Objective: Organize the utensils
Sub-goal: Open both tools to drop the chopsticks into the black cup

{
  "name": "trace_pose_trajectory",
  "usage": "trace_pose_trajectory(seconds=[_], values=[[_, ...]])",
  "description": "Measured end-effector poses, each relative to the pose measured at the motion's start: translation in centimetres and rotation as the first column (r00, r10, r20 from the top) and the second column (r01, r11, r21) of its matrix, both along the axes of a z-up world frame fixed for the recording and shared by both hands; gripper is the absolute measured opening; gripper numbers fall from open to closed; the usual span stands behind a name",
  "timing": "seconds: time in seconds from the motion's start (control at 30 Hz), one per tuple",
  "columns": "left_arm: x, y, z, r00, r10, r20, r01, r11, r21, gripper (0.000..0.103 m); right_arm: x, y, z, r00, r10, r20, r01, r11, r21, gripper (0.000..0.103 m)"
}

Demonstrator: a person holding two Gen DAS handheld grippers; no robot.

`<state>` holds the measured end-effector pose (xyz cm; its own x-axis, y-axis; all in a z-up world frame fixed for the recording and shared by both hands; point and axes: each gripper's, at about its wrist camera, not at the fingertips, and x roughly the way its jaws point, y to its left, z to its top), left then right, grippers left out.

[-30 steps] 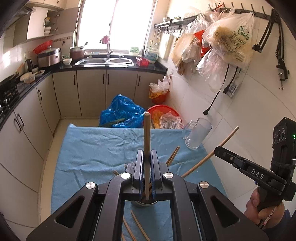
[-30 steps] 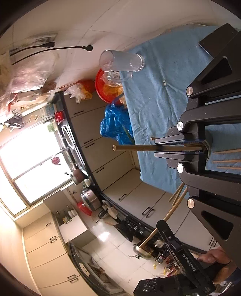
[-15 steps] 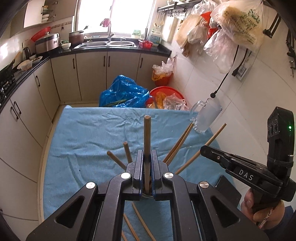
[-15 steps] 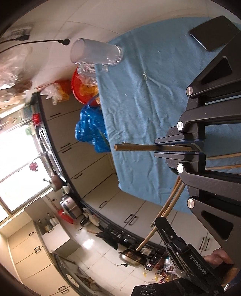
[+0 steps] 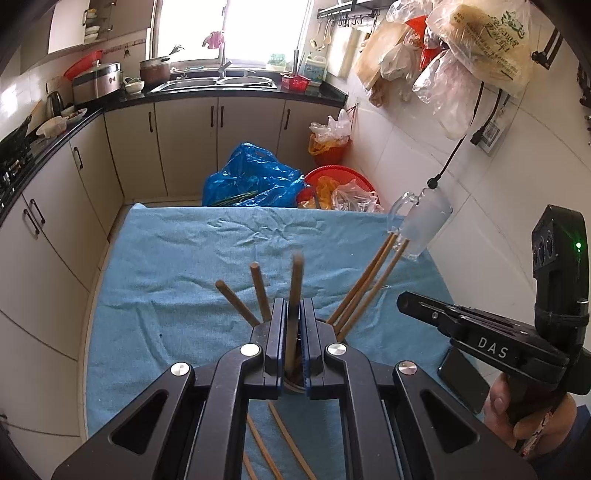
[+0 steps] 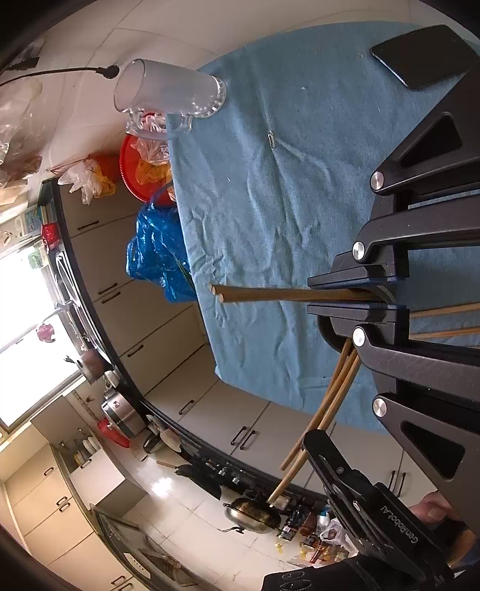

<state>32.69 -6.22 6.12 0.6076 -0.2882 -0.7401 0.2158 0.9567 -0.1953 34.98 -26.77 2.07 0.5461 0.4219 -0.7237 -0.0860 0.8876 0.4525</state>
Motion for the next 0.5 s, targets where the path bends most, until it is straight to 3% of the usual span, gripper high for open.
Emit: trace_pose_trajectory(seconds=[0.1, 0.2, 0.33, 0.5], values=[[-0.7, -0.1, 0.9, 1.000, 0.008, 0.016, -0.008, 1.000, -0.002, 0.007, -1.0, -0.9, 0.9, 1.000, -0.006, 0.022, 0.006, 1.000, 0.002, 0.010], [-2.3, 0.1, 2.1, 0.999, 0.025, 0.045, -0.025, 1.000, -0.003, 0.017, -2.4, -1.8, 1.5, 0.999, -0.008, 0.034, 0.007, 1.000, 0.008, 0.017], [-5.9, 0.7, 3.1, 0.995, 0.058, 0.086, -0.058, 0.998, 0.007, 0.021, -5.2, -2.5, 0.9, 1.000, 0.016, 0.020, -0.016, 1.000, 0.010, 0.020], [-11.6, 1.9, 0.7, 0.989, 0.140, 0.049, -0.142, 0.989, 0.047, 0.029, -9.4, -2.1, -1.9, 0.996, 0.079, -0.048, -0.079, 0.997, 0.019, 0.020]])
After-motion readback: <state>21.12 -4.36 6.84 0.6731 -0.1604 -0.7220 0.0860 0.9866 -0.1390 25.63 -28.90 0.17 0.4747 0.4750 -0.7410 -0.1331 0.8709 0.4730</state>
